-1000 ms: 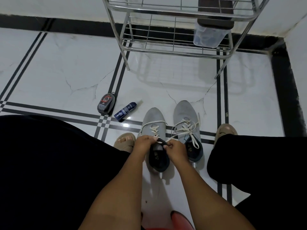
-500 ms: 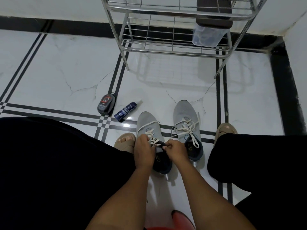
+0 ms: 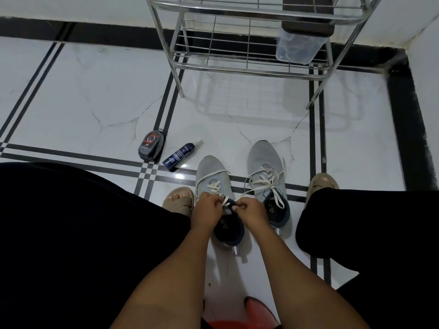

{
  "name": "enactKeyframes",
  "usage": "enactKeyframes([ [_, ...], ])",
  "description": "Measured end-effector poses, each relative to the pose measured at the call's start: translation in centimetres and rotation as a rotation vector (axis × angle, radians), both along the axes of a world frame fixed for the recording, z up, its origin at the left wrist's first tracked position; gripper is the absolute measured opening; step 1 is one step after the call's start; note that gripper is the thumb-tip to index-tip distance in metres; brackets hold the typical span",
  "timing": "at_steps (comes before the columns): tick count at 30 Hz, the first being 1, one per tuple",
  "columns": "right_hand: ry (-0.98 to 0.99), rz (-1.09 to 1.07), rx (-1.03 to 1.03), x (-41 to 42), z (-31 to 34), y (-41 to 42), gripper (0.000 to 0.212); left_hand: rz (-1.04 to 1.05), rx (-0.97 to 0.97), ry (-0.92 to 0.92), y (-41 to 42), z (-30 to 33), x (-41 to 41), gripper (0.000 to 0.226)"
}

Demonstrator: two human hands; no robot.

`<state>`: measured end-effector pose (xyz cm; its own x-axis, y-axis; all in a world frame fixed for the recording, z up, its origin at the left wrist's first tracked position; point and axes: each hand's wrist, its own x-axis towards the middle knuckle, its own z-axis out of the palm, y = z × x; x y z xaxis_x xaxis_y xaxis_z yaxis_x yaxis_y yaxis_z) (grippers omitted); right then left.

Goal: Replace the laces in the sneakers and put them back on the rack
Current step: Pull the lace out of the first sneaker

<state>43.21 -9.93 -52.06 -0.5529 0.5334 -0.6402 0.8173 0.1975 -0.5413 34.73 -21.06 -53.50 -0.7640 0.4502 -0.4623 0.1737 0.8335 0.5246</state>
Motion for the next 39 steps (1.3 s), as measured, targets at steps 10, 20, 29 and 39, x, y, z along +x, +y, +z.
enactKeyframes([
  [10, 0.010, -0.017, -0.010, -0.1, -0.2, 0.0, 0.013, -0.040, -0.004, -0.118, 0.1, 0.3, -0.8, 0.019],
  [20, 0.115, 0.363, 0.206, -0.9, 1.0, -1.0, 0.041, 0.255, -0.129, -0.006, -1.8, 2.0, 2.4, 0.020],
  [29, 0.078, 0.441, 0.167, -3.1, 0.7, -0.9, 0.012, 0.204, -0.174, -0.034, -2.1, 1.7, 2.2, 0.021],
  [39, 0.136, -0.106, -0.115, -2.2, 0.4, -0.5, 0.019, 0.235, -0.166, -0.066, -1.9, 1.9, 2.2, 0.021],
])
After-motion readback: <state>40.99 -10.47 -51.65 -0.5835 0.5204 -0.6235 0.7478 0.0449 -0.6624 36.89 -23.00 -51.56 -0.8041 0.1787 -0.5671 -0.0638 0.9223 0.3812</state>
